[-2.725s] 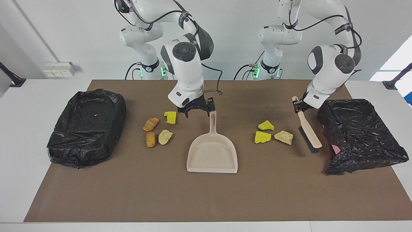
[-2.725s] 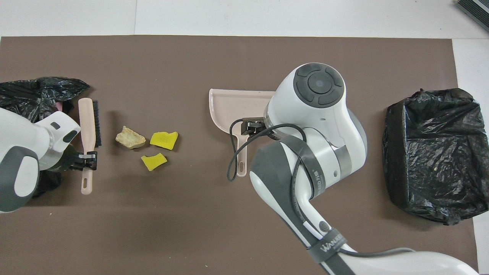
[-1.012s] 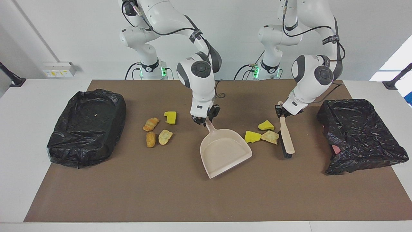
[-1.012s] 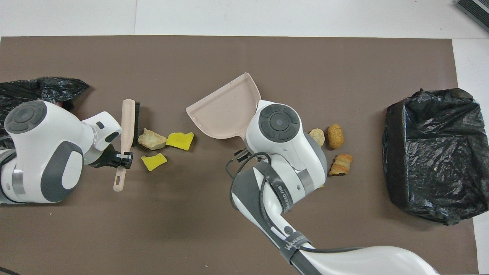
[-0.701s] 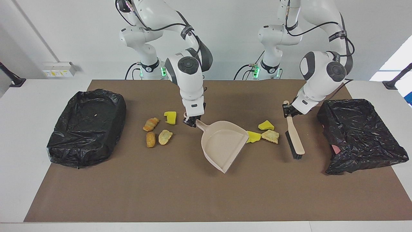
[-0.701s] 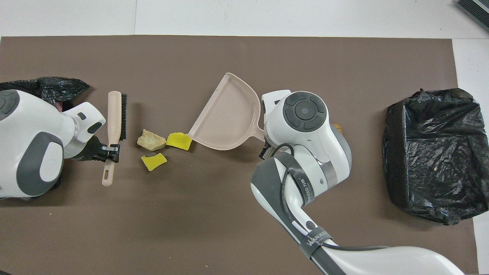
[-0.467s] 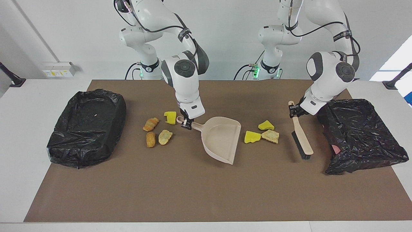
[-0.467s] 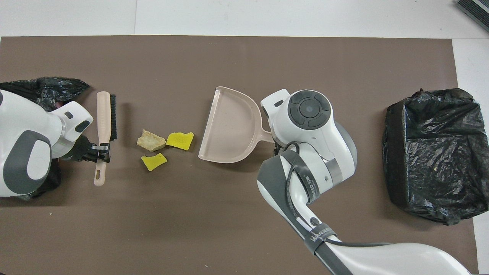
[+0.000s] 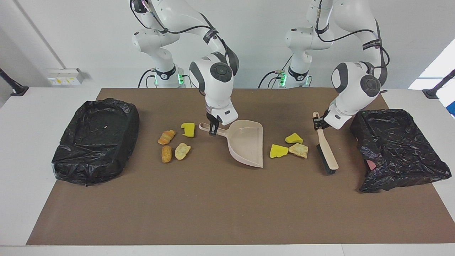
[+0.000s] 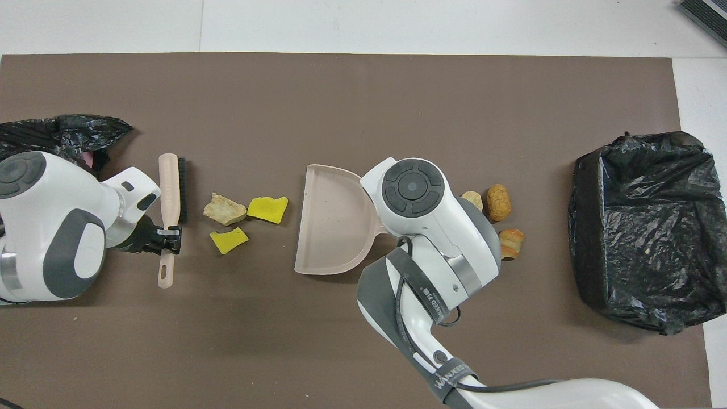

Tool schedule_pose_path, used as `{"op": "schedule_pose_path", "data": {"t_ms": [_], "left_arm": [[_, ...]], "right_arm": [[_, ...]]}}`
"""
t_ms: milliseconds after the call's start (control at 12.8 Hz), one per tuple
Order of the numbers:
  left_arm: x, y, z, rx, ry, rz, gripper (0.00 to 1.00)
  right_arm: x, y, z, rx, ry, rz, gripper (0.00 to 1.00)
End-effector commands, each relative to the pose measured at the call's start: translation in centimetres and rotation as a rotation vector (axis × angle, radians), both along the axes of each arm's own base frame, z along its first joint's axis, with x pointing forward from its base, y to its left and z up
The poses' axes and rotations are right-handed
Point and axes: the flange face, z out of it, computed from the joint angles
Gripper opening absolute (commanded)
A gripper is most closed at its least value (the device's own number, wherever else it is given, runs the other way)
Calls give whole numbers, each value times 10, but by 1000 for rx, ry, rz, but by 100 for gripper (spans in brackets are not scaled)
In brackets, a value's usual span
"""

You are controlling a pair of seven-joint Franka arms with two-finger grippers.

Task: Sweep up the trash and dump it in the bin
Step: 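Sweep the sponge and bread pieces into the dustpan with the left gripper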

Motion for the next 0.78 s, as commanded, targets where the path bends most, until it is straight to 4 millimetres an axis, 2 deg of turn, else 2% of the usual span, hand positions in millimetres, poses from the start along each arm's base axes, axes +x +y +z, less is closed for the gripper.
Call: {"op": "schedule_pose_path", "data": {"t_ms": [0, 78, 234, 311, 389, 701], "left_arm": [[-19, -37, -3, 20, -13, -3, 0], [-22, -44, -7, 19, -5, -15, 0], [-27, -63, -7, 1, -1, -40, 0], [-31, -79, -6, -31, 3, -45, 0], [-37, -96, -5, -63, 12, -50, 0], [-71, -189, -5, -176, 26, -125, 0]], "right_arm": [[1, -2, -3, -5, -22, 10, 0], [-3, 6, -10, -6, -23, 6, 0], [-3, 8, -16, -3, -29, -11, 0], [-4, 9, -17, -2, -29, -14, 0], [-5, 9, -21, -5, -25, -15, 0], [-7, 7, -27, -4, -26, -29, 0]]}}
